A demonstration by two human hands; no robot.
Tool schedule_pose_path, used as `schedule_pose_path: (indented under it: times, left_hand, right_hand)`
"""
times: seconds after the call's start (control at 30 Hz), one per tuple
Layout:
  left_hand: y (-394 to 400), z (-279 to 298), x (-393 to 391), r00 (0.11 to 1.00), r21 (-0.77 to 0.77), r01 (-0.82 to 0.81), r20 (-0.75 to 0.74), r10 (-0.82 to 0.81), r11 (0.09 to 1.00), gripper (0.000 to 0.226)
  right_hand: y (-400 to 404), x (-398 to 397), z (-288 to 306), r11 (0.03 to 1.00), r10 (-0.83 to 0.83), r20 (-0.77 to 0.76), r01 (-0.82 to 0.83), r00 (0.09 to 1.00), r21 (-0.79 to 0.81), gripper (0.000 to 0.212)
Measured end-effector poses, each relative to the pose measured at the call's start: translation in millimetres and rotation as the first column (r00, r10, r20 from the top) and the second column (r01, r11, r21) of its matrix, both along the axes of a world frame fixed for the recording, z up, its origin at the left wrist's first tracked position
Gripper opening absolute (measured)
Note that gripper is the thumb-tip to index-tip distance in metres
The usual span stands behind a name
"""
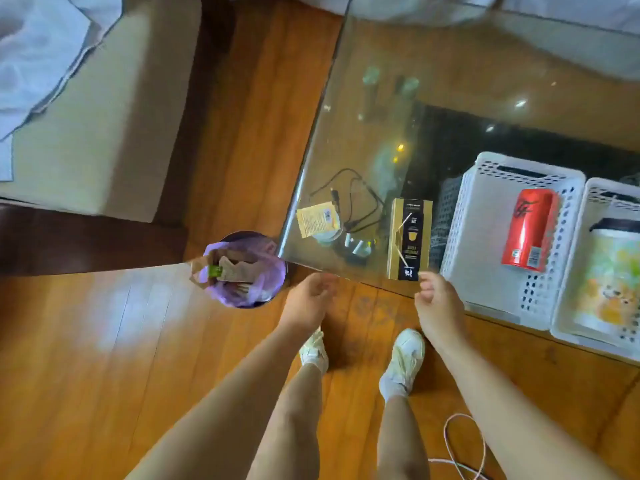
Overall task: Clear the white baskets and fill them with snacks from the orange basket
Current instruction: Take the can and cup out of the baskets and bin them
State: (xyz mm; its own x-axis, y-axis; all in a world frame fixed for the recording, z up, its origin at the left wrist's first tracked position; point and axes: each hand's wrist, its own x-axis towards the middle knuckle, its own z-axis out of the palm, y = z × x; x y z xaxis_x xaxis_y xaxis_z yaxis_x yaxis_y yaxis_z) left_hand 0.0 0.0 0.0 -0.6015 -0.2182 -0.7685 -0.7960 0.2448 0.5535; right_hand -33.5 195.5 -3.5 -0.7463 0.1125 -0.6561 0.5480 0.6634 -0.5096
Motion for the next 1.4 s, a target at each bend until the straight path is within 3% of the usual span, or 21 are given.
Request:
schedule_pose_path:
  times: [0.13, 0.33, 0.57, 0.93, 1.03, 1.13, 1.2, 1.27, 1.4]
  left_hand:
    - [-15.9, -29.5, -49.2, 0.971, -0.264, 0.171, -0.119, -0.208, 0.949, 0.041]
    - [-38.8, -67.4, -87.6, 0.884, -0.581, 0.378, -0.005, -0.467, 0.721, 0.052]
    - [-50.8, -88.8, -111.1, 0.741, -0.670, 0.547, 0.107, -0.663, 0.503, 0.060]
    - [-52.2, -99.5, -118.1, 0.719, -0.716, 0.569, 0.195, -0.667, 0.404, 0.049]
    - [-52.6, -99.3, -113.0, 0.742, -0.697, 0.569, 0.204, -0.639, 0.437, 0.037]
    - [-55.3, -91.7, -94.4, 0.821, -0.628, 0.469, 0.052, -0.568, 0.621, 0.024]
    - [-60.8, -84.0, -72.1, 0.920, -0.499, 0.303, -0.069, -0.386, 0.812, 0.018]
    - [-71.3, -79.0, -46.8, 0.980, -0.374, 0.113, -0.108, -0.165, 0.921, 0.016]
    - [-105.6, -79.3, 3.3, 0.975, -0.266, -0.223, -0.062, 0.215, 0.938, 0.017]
  right_hand:
    - [-20.1, -25.6, -25.7, 0.991, -0.046, -0.176, 0.068, 0.983, 0.119, 0.058]
    - [-28.2, -26.6, -54.6, 0.974, -0.040, -0.068, 0.054, 0.997, 0.221, 0.092]
    - [-26.6, -28.4, -71.0, 0.964, -0.063, -0.064, 0.077, 0.996, 0.253, 0.095]
    - [-27.2, -28.5, -78.5, 0.962, -0.092, -0.060, 0.104, 0.994, 0.254, 0.085]
    - [-27.2, -28.8, -74.1, 0.973, -0.147, -0.028, 0.150, 0.989, 0.175, 0.078]
    - [-33.5, -23.2, -64.5, 0.992, -0.117, 0.003, 0.117, 0.993, 0.045, 0.061]
    - [-43.6, -13.9, -55.3, 0.995, -0.069, 0.103, 0.076, 0.992, -0.066, 0.062]
    - [-55.5, -2.7, -48.6, 0.989, 0.000, 0.219, 0.032, 0.976, -0.144, 0.067]
    - [-87.7, 18.6, -42.5, 0.958, 0.140, 0.311, -0.049, 0.940, -0.282, 0.063]
